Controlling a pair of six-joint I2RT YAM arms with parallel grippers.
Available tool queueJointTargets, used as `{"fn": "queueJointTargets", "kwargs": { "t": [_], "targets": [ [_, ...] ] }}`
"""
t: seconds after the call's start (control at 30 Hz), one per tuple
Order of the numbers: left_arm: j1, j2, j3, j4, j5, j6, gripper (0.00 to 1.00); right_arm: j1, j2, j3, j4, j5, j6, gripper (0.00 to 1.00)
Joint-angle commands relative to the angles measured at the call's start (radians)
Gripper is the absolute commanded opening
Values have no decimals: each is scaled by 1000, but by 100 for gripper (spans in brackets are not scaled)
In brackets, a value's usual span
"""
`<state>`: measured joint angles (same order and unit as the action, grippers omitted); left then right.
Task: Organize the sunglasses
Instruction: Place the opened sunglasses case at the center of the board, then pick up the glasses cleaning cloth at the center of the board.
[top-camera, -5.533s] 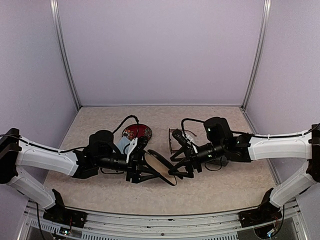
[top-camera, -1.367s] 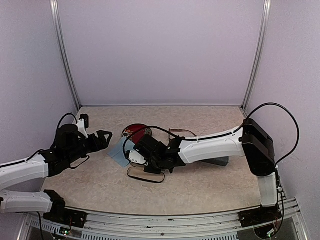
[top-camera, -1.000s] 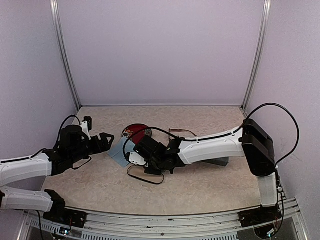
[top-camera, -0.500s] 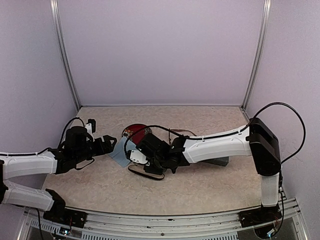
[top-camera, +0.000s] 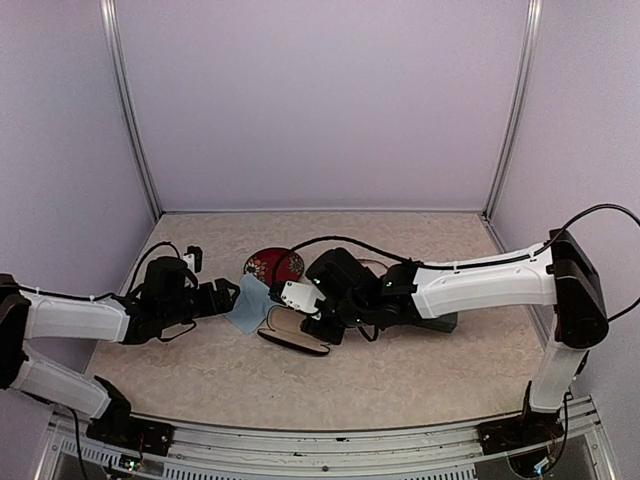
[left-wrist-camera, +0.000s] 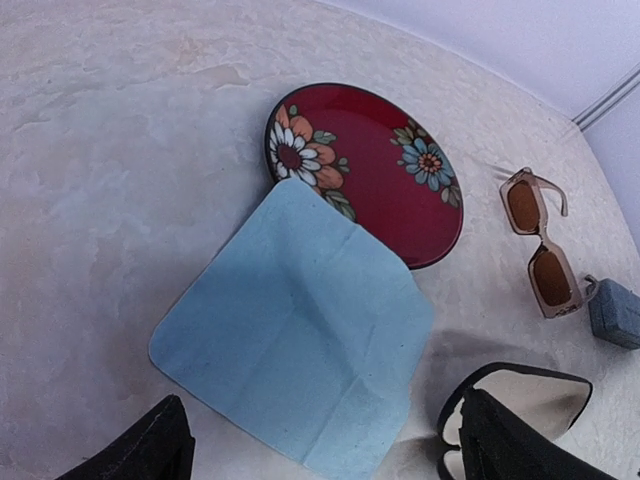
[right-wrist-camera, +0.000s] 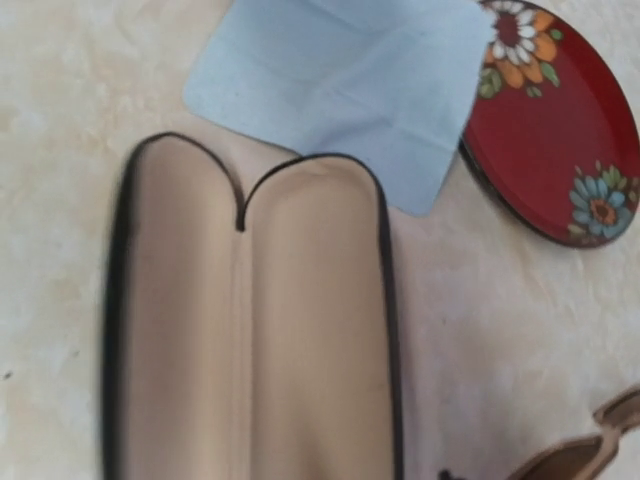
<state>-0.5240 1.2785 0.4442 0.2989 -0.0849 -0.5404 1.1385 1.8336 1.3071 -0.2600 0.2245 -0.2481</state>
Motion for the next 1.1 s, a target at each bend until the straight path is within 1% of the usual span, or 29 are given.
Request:
{"fn": "queueJointTargets", "kwargs": {
  "t": [0.0, 0.23, 0.37, 0.5, 0.9, 1.07],
  "targets": [
    [4, 79, 55, 5, -25, 21, 89, -36, -101, -93, 90, -112, 103, 50],
    [37, 206, 155, -80, -69, 54, 80, -69, -204, -232, 152, -150, 176, 50],
    [99, 263, 187, -94, -20, 58, 70, -75, -222, -263, 168, -150, 185, 50],
    [126, 314, 218, -127, 12, 58, 66, -78, -223, -276, 178, -180, 181, 49],
    [111, 399, 297, -251, -47, 80, 51, -91, -234, -322, 208, -198, 173, 49],
    [69, 435, 326, -301, -95, 88, 47, -95, -238, -335, 214, -200, 173, 49]
  ]
}}
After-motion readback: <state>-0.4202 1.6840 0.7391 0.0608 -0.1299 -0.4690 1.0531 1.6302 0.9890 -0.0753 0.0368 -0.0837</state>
